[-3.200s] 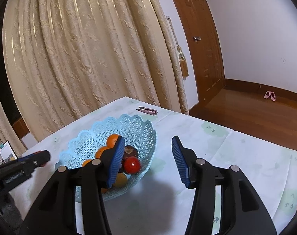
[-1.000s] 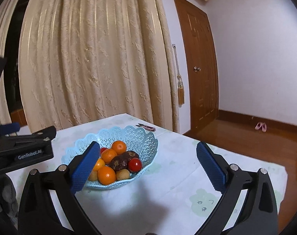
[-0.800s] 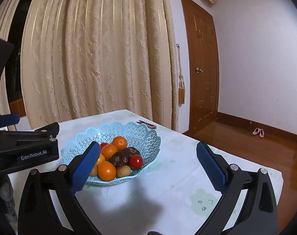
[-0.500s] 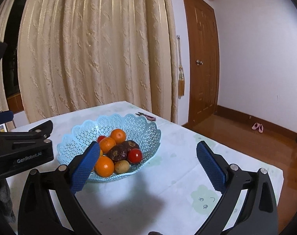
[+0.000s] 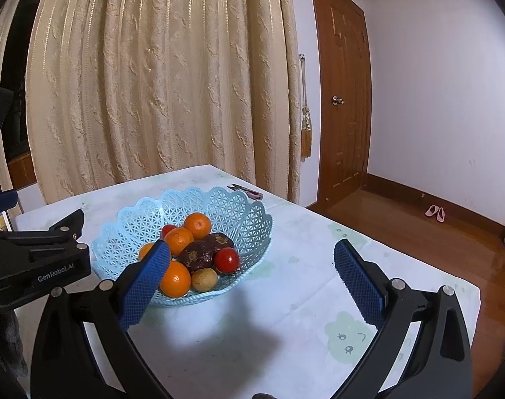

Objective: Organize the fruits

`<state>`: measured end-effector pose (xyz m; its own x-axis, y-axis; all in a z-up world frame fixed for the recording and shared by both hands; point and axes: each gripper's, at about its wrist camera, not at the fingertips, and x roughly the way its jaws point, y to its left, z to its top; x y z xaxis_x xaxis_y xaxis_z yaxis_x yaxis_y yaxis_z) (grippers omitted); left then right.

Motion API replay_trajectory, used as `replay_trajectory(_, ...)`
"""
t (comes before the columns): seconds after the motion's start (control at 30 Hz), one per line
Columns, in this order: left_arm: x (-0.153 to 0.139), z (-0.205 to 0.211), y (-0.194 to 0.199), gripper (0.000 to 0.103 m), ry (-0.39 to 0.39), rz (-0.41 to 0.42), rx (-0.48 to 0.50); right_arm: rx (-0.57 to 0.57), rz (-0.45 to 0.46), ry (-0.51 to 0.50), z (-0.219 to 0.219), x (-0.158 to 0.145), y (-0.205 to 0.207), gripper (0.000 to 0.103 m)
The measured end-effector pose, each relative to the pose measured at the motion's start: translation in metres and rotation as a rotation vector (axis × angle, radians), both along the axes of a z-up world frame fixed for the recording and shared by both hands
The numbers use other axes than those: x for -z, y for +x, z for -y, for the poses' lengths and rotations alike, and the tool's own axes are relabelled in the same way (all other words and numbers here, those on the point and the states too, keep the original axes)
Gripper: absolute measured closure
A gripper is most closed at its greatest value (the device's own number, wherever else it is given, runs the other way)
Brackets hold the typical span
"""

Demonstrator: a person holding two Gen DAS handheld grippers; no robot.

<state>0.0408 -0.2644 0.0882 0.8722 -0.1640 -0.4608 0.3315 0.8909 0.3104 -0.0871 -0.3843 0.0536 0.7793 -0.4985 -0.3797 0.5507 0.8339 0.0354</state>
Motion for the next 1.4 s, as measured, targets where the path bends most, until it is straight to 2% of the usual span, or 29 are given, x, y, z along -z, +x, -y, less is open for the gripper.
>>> replay_trajectory(0.5,0.0026,0.0011,0.0008,0.005,0.012,-0.002,-0.009,0.013,-0.033,-0.005,-0.0003,0.0016,0.0038,0.003)
replay_trajectory(1.4,0.0054,0.0016,0.0011,0.005,0.035,0.005,-0.014,0.012,-0.034,-0.008,-0.0012,0.0011,0.004,0.003)
